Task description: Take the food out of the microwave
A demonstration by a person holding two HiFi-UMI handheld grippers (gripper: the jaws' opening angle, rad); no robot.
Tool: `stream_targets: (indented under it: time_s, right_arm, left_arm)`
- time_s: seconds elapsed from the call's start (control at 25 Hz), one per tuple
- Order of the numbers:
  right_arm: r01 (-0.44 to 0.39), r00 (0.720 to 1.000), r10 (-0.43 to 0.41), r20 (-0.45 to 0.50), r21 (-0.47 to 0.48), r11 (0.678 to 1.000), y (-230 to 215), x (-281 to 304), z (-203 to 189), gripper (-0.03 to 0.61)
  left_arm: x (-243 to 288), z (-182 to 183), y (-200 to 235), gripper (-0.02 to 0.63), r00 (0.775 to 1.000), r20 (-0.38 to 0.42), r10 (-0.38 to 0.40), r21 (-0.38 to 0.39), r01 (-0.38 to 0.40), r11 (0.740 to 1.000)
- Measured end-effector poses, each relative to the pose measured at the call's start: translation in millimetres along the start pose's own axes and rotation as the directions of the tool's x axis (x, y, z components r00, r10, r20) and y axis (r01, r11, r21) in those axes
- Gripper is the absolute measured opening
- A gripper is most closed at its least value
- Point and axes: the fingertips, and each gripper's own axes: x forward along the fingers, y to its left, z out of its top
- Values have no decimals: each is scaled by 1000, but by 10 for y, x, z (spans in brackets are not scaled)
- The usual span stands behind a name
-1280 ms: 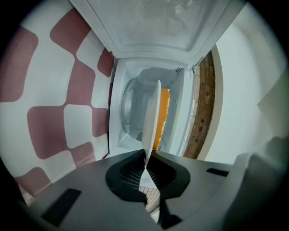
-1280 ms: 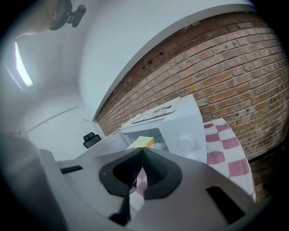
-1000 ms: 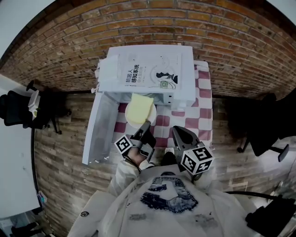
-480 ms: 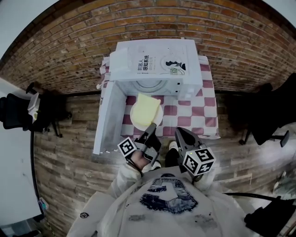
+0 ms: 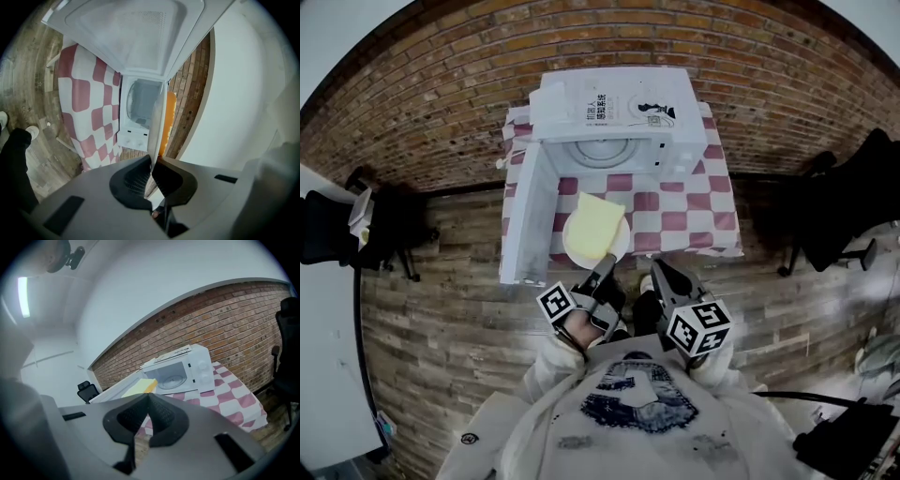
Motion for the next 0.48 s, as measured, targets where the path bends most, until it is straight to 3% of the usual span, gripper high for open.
stream_targets:
  time_s: [0.48]
  right_arm:
    - [9,1000,-9,-13,-17,1000,242,-282,-190,14]
  left_arm:
    - [-341,-310,-117,17,999,-29,-18,-25,17,1000]
